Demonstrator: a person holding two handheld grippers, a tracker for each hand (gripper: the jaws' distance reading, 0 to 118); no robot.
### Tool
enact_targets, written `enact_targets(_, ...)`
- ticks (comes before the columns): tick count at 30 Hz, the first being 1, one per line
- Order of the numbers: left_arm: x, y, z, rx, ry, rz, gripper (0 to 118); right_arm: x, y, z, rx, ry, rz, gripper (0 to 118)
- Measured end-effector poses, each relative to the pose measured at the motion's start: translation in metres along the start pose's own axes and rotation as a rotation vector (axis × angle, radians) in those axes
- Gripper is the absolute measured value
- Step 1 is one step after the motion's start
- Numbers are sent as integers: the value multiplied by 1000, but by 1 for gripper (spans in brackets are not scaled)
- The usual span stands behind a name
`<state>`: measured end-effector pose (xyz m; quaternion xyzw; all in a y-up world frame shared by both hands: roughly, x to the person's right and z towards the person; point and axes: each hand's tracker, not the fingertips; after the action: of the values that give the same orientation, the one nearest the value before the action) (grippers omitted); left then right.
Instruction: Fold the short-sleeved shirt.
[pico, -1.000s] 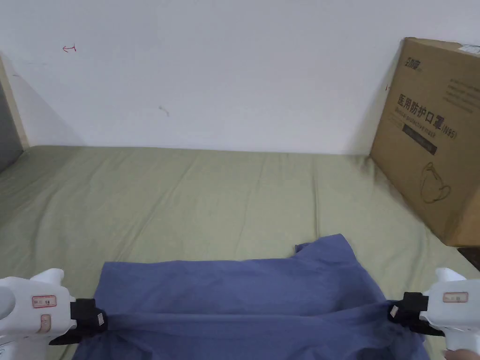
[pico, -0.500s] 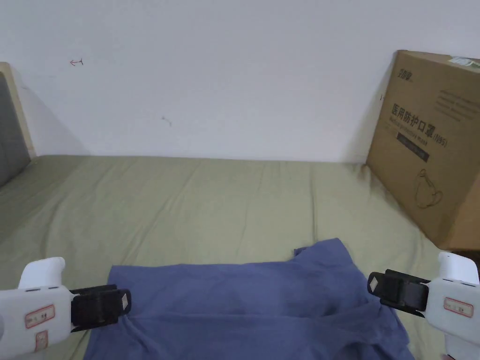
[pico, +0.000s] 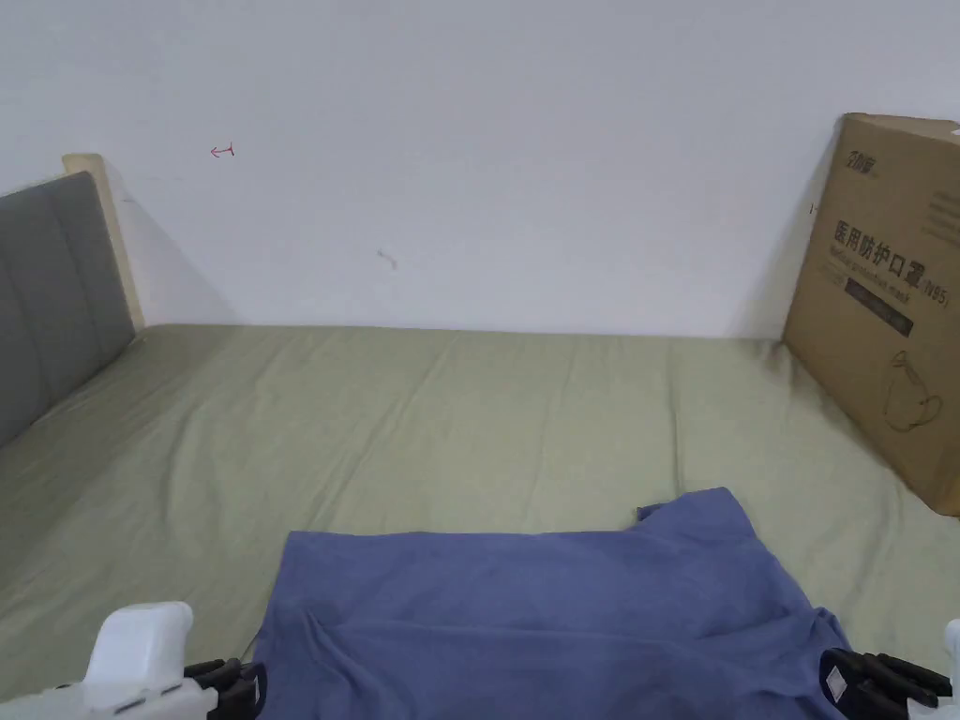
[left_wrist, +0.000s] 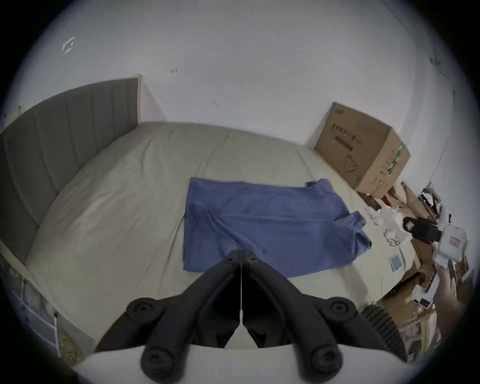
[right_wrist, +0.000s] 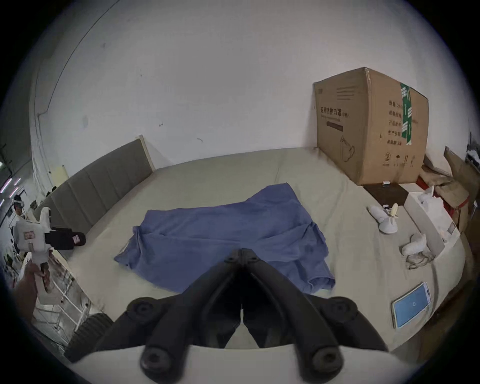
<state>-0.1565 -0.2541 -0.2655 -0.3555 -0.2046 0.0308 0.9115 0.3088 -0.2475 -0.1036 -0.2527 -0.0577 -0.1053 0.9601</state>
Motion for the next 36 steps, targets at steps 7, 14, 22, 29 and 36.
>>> enact_targets(7, -49, 21, -108, -330, 18, 83, 105, 5, 6, -20, -61, 15, -65, 0)
enact_targets(14, -62, -8, -176, -449, 174, 45, 113, 22, -6, -34, -130, 13, -111, 0)
enact_targets(22, -35, -11, -150, -325, 90, -5, 1, 59, -8, -45, -137, -139, -89, 0)
enact_targets(29, -52, 7, -110, -271, 67, 93, 2, 136, -12, -113, -361, -215, -224, 117)
enact_targets(36, -67, 1, -122, -290, 70, 115, 2, 158, -31, -172, -598, -297, -225, 109)
